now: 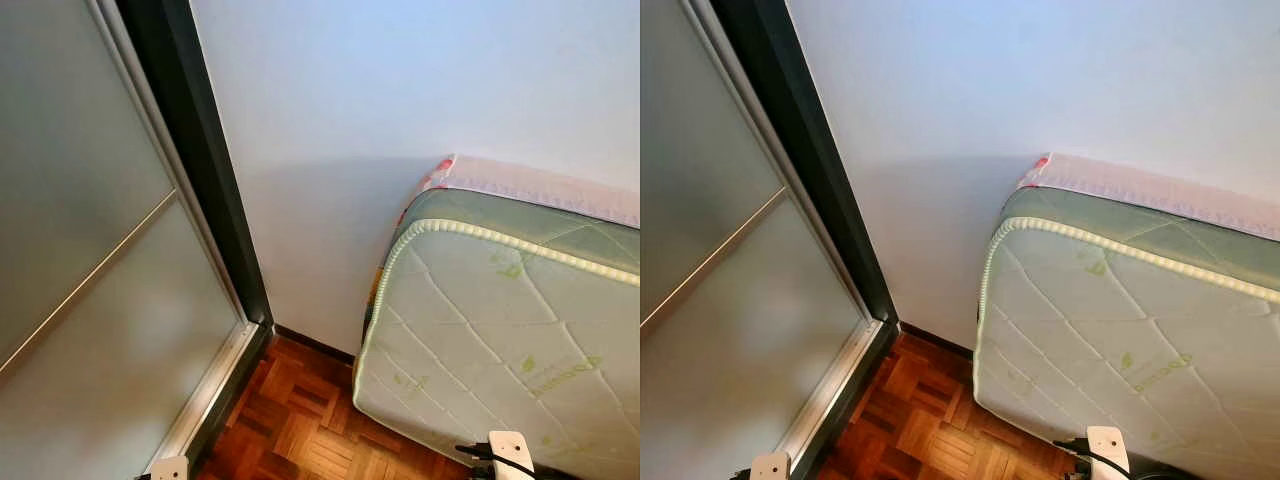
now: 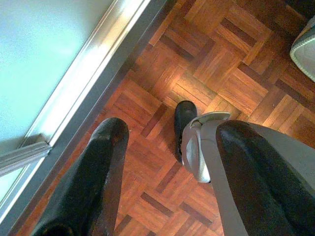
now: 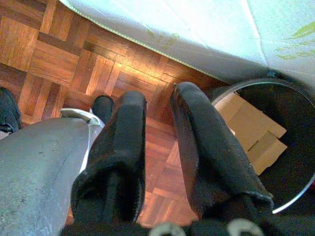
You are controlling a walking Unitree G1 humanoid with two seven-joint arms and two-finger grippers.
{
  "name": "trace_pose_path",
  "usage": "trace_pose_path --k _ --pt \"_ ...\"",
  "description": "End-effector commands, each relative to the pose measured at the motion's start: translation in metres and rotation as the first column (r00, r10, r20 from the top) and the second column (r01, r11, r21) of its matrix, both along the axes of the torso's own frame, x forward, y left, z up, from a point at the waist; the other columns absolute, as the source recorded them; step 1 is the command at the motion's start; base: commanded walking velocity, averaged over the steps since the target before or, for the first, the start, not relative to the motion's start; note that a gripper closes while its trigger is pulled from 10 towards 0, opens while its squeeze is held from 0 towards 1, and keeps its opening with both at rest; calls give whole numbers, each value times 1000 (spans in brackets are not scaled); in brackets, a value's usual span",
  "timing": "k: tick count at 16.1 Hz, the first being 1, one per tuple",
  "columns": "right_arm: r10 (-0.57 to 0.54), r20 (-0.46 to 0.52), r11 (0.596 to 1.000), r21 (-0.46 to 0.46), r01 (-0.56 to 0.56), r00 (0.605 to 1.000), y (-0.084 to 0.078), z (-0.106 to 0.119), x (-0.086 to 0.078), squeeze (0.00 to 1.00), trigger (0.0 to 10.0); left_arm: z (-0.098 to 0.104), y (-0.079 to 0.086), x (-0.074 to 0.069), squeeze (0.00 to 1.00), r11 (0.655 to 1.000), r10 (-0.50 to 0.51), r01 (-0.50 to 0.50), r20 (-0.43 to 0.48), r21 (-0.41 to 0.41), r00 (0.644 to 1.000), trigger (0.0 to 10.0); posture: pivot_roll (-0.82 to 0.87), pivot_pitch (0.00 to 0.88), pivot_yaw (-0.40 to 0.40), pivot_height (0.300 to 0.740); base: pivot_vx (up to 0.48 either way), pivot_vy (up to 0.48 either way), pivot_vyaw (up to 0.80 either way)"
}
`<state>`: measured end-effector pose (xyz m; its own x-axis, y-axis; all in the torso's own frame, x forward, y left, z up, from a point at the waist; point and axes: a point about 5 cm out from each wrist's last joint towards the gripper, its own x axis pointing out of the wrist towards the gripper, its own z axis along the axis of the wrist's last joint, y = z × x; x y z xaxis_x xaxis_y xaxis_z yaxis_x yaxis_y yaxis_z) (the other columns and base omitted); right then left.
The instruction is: Clean up the room
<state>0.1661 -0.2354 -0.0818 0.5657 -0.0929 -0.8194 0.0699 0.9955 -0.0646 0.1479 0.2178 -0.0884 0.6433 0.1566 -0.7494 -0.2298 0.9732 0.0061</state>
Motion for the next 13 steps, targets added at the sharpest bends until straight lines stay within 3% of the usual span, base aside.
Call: trace_pose_path --k 1,5,6,13 --pt "-128 140 980 170 104 982 4 31 61 0 10000 -6 -72 17 0 975 -215 204 -127 -92 968 10000 -93 0 29 740 0 0 0" --pt "-144 137 977 176 119 980 4 30 60 0 10000 -8 -71 13 0 988 -99 83 -123 -129 987 10000 -97 0 30 740 0 0 0" --pt "-150 134 976 176 126 980 4 30 60 0 10000 -7 -71 14 0 986 -131 118 -119 -116 984 10000 -92 0 26 740 0 0 0" --pt "-142 136 978 172 118 981 4 32 62 0 10000 -6 -70 16 0 989 -102 89 -108 -119 989 10000 -84 0 18 740 0 0 0"
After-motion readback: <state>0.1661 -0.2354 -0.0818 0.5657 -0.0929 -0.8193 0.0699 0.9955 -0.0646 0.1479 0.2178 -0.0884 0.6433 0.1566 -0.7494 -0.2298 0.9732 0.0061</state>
